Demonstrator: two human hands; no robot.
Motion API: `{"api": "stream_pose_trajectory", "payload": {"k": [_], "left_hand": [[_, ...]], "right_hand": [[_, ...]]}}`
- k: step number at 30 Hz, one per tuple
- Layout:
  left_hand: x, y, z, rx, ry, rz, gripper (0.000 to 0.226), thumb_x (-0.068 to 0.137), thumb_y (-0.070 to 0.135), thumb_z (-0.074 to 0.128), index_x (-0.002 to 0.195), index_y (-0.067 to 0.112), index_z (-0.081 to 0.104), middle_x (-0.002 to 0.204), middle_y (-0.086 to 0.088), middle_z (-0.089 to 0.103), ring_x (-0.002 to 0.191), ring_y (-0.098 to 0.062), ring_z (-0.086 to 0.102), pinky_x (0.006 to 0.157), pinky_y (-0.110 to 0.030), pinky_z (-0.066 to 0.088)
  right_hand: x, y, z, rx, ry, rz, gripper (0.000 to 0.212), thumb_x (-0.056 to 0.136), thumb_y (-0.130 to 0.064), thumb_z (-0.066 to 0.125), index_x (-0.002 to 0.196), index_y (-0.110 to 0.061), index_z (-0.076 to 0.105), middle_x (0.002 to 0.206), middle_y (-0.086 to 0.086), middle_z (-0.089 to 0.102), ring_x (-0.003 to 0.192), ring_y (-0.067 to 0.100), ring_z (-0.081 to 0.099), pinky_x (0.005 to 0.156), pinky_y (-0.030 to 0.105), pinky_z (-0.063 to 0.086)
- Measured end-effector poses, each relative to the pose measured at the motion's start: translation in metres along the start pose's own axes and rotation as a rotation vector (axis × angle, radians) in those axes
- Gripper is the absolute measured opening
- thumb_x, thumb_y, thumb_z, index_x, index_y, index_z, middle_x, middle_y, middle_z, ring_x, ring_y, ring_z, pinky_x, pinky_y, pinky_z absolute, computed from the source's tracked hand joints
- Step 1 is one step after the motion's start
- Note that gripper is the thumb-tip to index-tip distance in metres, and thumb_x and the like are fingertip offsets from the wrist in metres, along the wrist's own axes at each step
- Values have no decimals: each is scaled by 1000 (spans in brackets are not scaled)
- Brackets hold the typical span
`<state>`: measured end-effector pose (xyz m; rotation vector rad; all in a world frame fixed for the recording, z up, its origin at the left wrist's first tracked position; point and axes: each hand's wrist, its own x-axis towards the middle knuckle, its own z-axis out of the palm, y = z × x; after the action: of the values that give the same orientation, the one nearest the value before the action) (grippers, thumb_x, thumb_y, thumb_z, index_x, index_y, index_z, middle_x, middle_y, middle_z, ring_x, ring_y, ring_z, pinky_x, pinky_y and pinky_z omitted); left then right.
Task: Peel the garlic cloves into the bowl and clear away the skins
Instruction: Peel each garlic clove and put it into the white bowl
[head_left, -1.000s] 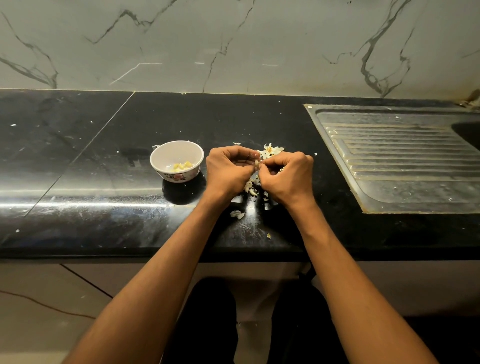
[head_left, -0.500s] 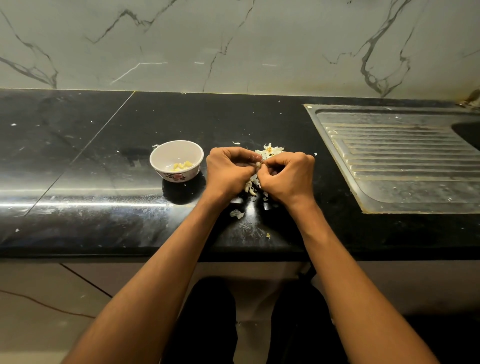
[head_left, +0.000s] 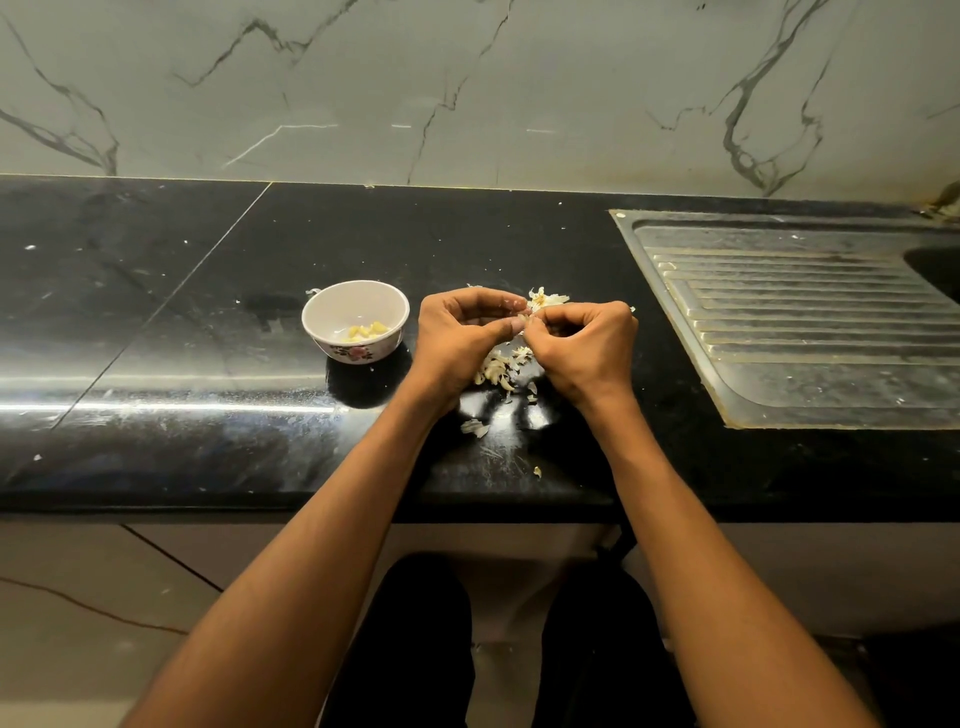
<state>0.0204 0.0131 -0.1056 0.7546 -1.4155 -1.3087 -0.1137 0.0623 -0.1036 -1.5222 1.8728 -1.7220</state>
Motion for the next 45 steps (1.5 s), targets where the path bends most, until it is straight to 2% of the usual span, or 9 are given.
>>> {"api": "stream_pose_trajectory", "payload": {"k": [4, 9, 14, 18, 26, 29, 32, 36, 45], "left_hand": [[1, -3, 0, 18, 23, -22, 14, 81, -1, 81, 95, -2, 76, 96, -21, 77, 94, -39, 74, 91, -51, 59], [1, -3, 1, -3, 23, -38, 7, 85, -4, 77, 90, 0, 75, 88, -18, 76, 79, -24, 71, 77, -33, 61], [3, -4, 0, -23, 14, -39, 9, 86, -6, 74, 93, -1, 76, 88, -18, 76, 81, -26, 71, 78, -31, 62], [2, -4, 1, -20, 8, -32, 11, 87, -8, 72, 93, 1, 77, 87, -13, 77, 79, -20, 72, 73, -24, 59], [4, -5, -1, -39, 16, -12, 13, 87, -8, 72, 93, 2, 77, 92, -15, 78, 82, -20, 74, 72, -25, 58], [3, -5, 0, -61, 19, -5, 12, 86, -9, 73, 96, -2, 75, 94, -17, 77, 82, -19, 74, 72, -25, 58], [3, -4, 0, -69, 35, -5, 13, 85, -9, 74, 96, -1, 74, 95, -19, 77, 81, -20, 74, 71, -25, 58], [4, -3, 1, -80, 52, -17, 13, 85, -11, 73, 93, -1, 73, 88, -15, 76, 77, -20, 74, 72, -26, 59], [3, -2, 0, -55, 54, -36, 19, 81, -13, 76, 89, 4, 74, 86, -7, 77, 79, -14, 74, 78, -23, 59]], "right_hand": [[0, 0, 0, 20, -25, -28, 7, 77, -20, 79, 72, -16, 83, 64, -8, 74, 60, 10, 72, 58, 34, 60], [0, 1, 1, 44, -33, -43, 13, 75, -22, 73, 66, -15, 81, 60, -8, 72, 54, 1, 63, 54, 28, 55], [0, -1, 0, 88, -13, -2, 11, 74, -17, 73, 69, -12, 82, 63, -5, 74, 60, 12, 72, 58, 32, 59], [1, 0, 0, 125, -12, 32, 11, 75, -10, 74, 68, -14, 81, 61, -7, 73, 56, 2, 65, 57, 25, 54], [4, 4, 1, 182, 18, 124, 12, 79, -10, 78, 67, -10, 80, 61, 2, 73, 55, 9, 63, 55, 38, 56], [5, 5, 1, 222, -19, 189, 10, 81, -10, 77, 71, -11, 80, 66, 2, 74, 60, 13, 67, 56, 37, 59], [5, 5, 0, 310, -84, 254, 14, 82, -16, 70, 72, -8, 75, 74, 18, 71, 64, 22, 64, 49, 31, 53], [4, 4, 0, 315, -119, 265, 15, 82, -18, 70, 75, -5, 74, 80, 23, 70, 70, 24, 64, 46, 28, 51], [4, -1, -2, 331, -79, 262, 17, 84, -3, 78, 70, -12, 76, 66, 3, 70, 59, 11, 62, 46, 22, 48]]}}
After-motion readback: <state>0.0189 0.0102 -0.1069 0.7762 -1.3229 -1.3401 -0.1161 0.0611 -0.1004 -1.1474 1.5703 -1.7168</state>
